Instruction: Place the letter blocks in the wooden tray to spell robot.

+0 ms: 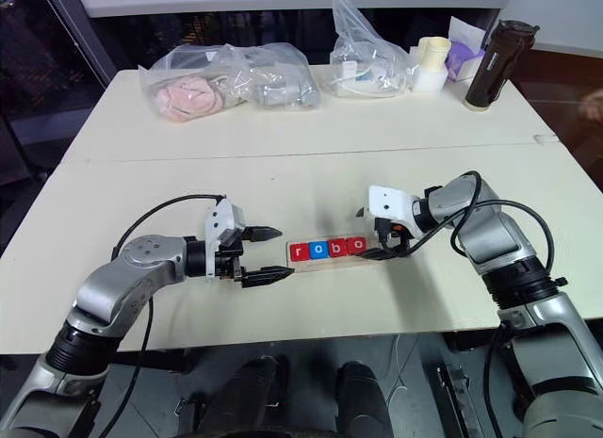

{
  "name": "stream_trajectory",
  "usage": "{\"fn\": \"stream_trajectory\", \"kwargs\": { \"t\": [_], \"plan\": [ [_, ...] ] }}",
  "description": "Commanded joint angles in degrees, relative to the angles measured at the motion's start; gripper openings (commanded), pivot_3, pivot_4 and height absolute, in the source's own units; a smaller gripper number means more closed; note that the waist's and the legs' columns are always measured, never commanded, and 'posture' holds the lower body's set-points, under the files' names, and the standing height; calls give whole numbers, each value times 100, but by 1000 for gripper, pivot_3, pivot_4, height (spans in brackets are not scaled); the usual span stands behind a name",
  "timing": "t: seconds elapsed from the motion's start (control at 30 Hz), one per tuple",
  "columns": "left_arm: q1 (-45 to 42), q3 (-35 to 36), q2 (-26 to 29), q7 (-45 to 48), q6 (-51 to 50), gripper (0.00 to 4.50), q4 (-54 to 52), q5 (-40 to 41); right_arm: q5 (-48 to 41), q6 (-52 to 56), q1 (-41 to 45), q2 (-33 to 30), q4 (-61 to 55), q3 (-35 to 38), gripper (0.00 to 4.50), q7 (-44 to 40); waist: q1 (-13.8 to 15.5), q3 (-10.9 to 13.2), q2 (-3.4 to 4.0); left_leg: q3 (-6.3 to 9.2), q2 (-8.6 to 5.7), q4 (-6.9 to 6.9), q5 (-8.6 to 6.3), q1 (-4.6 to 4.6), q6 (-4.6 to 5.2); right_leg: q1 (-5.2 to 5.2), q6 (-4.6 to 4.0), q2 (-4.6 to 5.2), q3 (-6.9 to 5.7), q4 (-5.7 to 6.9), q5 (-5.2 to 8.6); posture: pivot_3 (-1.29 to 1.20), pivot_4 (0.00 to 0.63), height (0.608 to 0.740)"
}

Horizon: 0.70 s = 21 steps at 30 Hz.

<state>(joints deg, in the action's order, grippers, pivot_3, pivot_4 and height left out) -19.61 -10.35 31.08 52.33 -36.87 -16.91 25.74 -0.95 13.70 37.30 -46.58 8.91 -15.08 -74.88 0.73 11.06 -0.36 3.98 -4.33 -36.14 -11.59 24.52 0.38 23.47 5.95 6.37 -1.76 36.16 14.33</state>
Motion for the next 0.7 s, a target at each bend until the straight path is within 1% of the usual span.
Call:
{"fn": "stream_trajectory", "kwargs": {
  "t": [0.03,0.13,0.37,0.7],
  "plan": [
    [-81,37,-17,17,36,4500,-116,65,1,-94,41,-174,42,303,4457,180,-2,0,0,0,0,-1,0,0,0,-1,0,0,0,0,0,0,150,725],
    [-88,29,-19,29,40,4500,-110,65,73,-271,24,-244,212,298,4457,238,-4,0,0,0,0,0,0,-1,0,0,0,0,0,0,0,0,150,725],
    [-103,30,-23,31,43,4500,-97,61,144,-437,47,-192,474,248,4457,335,-9,0,0,0,0,1,0,-1,0,0,0,-1,0,0,0,0,150,725],
    [-62,54,-17,-5,24,4500,-136,71,262,-519,175,105,641,153,4457,459,-3,0,0,0,0,0,1,-1,0,0,0,-2,0,1,0,0,150,725]
  ]
}}
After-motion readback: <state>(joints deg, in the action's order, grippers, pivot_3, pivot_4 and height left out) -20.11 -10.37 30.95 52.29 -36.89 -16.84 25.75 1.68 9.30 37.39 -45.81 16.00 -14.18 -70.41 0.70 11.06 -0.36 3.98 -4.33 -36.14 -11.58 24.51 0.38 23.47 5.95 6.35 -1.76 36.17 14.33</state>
